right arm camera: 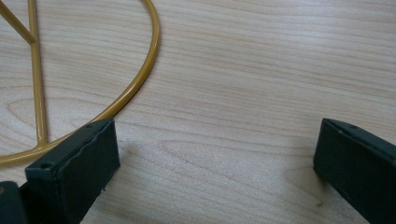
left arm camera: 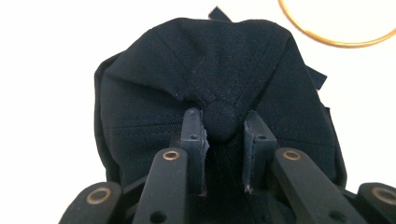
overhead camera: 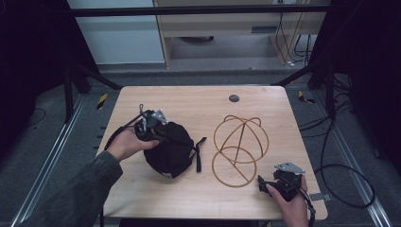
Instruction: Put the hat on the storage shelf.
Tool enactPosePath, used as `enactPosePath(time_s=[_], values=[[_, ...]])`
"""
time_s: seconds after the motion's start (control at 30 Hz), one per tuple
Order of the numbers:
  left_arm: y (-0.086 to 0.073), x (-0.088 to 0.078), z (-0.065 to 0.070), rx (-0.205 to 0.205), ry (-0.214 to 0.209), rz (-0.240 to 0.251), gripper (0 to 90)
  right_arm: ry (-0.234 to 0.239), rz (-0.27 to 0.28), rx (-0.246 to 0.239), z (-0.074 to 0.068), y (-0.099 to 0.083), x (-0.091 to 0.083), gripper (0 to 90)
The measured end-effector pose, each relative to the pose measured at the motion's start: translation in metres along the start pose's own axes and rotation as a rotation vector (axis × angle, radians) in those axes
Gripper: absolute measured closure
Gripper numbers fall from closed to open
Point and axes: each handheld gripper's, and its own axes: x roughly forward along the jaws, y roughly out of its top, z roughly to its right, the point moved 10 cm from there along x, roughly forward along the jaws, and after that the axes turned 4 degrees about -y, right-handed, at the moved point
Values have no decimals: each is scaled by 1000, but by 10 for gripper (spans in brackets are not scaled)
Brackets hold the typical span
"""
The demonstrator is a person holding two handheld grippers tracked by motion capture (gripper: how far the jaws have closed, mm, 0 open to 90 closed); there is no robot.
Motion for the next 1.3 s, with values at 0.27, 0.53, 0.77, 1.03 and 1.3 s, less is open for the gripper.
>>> enactPosePath(time_s=[0.27,0.53,0.77,1.03,1.3], values=[[2,-45,12,19,23,72,738,0,0,0,0,0,0,4],[17,-76,31,69,45,140,739,0,0,-1,0,0,0,4],[24,-94,39,86,70,174,740,0,0,-1,0,0,0,4],[35,-121,49,118,93,238,741,-3,1,-2,0,1,0,4],[50,-150,61,153,111,292,742,-1,1,-1,0,1,1,4]])
